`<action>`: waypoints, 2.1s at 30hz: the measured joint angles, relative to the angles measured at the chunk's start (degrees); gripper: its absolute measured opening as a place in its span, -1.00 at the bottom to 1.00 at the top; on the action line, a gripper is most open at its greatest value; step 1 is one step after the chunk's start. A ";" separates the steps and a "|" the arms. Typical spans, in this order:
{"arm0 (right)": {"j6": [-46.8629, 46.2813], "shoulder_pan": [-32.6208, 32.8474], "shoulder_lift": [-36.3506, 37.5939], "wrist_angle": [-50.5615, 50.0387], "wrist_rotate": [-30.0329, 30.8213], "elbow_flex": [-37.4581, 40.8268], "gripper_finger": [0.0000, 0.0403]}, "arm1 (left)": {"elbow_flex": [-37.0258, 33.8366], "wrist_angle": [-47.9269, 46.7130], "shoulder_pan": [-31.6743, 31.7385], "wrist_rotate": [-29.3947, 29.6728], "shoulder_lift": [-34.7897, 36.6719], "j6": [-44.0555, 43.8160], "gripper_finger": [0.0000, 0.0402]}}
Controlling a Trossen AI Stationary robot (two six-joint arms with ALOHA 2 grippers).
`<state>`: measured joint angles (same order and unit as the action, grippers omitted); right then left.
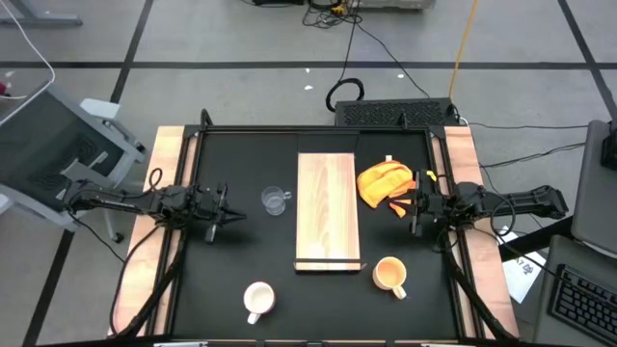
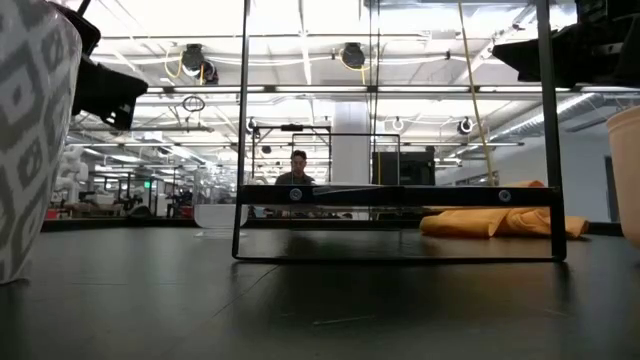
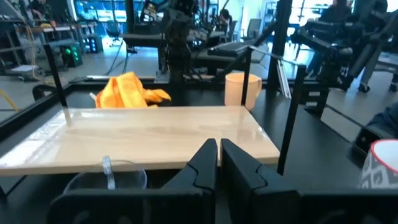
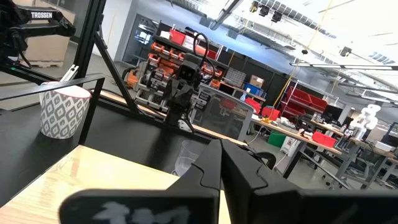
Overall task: Stack small to large cups/mugs on shelf
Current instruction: Put the gray cup on the shelf
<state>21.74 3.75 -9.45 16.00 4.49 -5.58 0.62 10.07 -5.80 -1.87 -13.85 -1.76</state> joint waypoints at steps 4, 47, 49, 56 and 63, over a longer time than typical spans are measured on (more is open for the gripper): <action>0.00 0.02 0.00 -0.01 -0.02 0.00 -1.00 | -0.02 0.76 -0.02 0.00 0.00 0.00 -0.89; 0.00 0.00 -0.02 0.01 0.00 0.00 -1.00 | -0.02 5.66 0.00 0.44 -0.01 -6.39 -0.89; 0.00 0.02 -0.02 0.01 0.00 0.00 -1.00 | -0.02 6.69 -0.02 0.44 0.00 -6.32 -0.89; 0.00 0.02 -0.02 0.01 -0.02 0.00 -1.00 | -0.02 7.16 -0.01 0.44 0.00 -6.05 -0.89; 0.00 0.01 -0.01 0.01 -0.01 0.00 -1.00 | -0.02 8.34 -0.02 0.31 0.00 -4.57 -0.97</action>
<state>21.74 3.76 -9.46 16.01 4.48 -5.58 0.60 18.42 -5.82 -1.56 -13.85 -6.33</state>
